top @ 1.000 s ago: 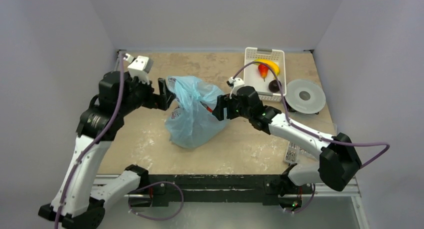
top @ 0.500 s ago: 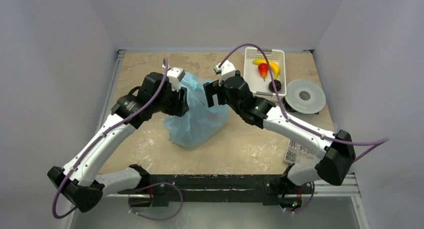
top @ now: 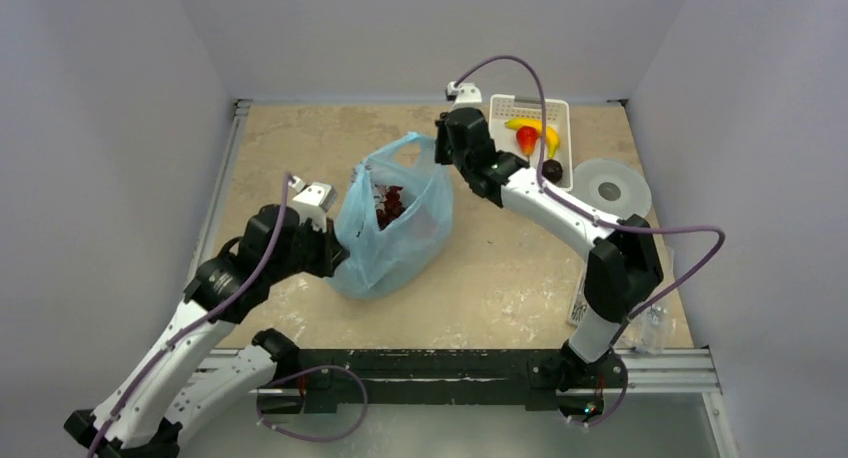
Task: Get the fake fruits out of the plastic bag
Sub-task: Adjust the plastic bag at the center of the board.
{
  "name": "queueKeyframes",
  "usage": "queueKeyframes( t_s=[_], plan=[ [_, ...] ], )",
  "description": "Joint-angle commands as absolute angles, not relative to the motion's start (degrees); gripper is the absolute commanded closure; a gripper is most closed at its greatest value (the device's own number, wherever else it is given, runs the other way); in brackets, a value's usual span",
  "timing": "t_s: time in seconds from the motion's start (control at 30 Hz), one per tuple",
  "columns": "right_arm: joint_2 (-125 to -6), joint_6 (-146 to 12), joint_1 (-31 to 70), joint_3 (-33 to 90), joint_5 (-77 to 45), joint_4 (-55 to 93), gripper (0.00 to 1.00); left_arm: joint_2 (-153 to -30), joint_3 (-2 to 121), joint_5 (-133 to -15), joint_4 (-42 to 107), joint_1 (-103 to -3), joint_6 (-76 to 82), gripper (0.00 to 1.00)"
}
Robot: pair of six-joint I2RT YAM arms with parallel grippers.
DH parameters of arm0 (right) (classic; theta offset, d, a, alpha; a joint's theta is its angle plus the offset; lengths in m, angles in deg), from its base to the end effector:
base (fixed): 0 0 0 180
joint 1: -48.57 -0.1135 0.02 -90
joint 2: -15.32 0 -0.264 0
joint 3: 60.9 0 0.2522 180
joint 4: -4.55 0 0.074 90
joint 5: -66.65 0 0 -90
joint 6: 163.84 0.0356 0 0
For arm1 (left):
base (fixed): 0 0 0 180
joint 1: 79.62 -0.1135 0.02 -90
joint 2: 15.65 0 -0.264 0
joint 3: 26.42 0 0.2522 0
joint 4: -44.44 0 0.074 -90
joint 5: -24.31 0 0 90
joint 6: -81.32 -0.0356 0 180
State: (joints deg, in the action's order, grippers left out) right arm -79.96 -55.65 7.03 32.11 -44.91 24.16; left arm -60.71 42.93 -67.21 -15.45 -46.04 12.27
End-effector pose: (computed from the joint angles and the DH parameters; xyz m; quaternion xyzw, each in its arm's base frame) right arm 0.3048 0.2526 0.3265 -0.0621 0.8182 0.1396 0.5543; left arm 0.1265 -0.0851 0.3403 0.1038 0.8833 -0.2199 0.4009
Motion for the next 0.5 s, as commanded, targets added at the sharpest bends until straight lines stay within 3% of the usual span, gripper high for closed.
queueKeyframes(
  t_s=[0.0, 0.17, 0.23, 0.3, 0.47],
  plan=[
    [-86.0, -50.3, 15.3, 40.3, -37.7, 24.6, 1.0, -50.9, 38.4, -73.1, -15.0, -45.7, 17.8, 1.0],
    [-84.3, -54.9, 15.0, 42.3, -31.0, 31.4, 0.97, -45.5, 33.5, -76.9, -8.6, -45.8, 18.0, 1.0],
    [-80.3, -55.3, 14.9, 40.4, -30.5, 34.1, 0.8, -45.6, 32.9, -78.4, -7.0, -45.8, 17.9, 0.95],
    [-75.7, -55.7, 14.6, 38.9, -31.7, 38.0, 0.67, -46.2, 33.5, -79.5, -6.8, -45.7, 17.9, 0.8],
    [-64.8, -50.2, 11.9, 33.8, -32.3, 46.0, 0.28, -45.5, 34.9, -80.2, -7.4, -45.7, 15.6, 0.56]
  ],
)
